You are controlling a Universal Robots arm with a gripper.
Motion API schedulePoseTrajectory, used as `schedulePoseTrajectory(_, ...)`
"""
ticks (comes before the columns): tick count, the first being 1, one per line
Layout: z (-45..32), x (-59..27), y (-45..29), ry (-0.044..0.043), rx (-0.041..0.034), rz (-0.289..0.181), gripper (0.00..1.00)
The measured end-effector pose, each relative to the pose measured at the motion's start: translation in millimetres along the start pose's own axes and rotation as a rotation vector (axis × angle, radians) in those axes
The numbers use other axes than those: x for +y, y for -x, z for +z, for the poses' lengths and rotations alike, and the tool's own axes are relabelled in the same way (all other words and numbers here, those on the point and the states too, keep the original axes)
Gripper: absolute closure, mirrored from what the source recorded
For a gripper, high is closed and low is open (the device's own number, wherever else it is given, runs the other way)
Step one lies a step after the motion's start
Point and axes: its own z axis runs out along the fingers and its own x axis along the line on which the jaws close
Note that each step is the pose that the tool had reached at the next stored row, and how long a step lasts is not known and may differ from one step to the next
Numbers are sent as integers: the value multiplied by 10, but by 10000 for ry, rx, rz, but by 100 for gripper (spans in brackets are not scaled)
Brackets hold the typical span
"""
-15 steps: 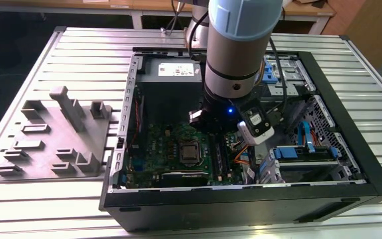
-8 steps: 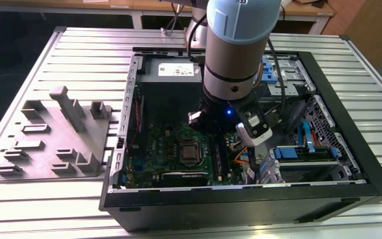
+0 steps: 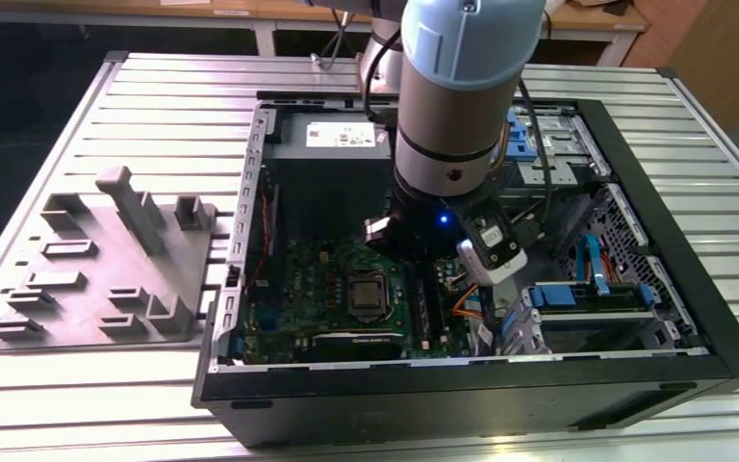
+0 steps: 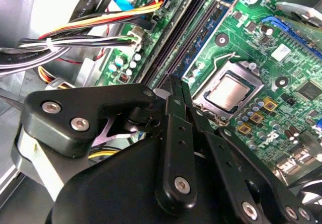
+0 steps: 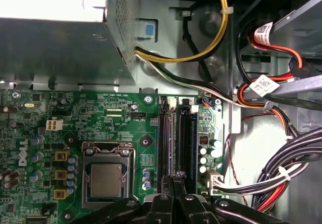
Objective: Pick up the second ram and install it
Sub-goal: 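Insert the second ram into the second slot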
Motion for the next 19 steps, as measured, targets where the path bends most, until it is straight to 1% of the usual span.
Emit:
schedulePoseTrajectory(3, 16, 0, -1, 3, -2, 0, 92)
schedulePoseTrajectory(19, 31, 4, -6, 5, -2, 0, 92)
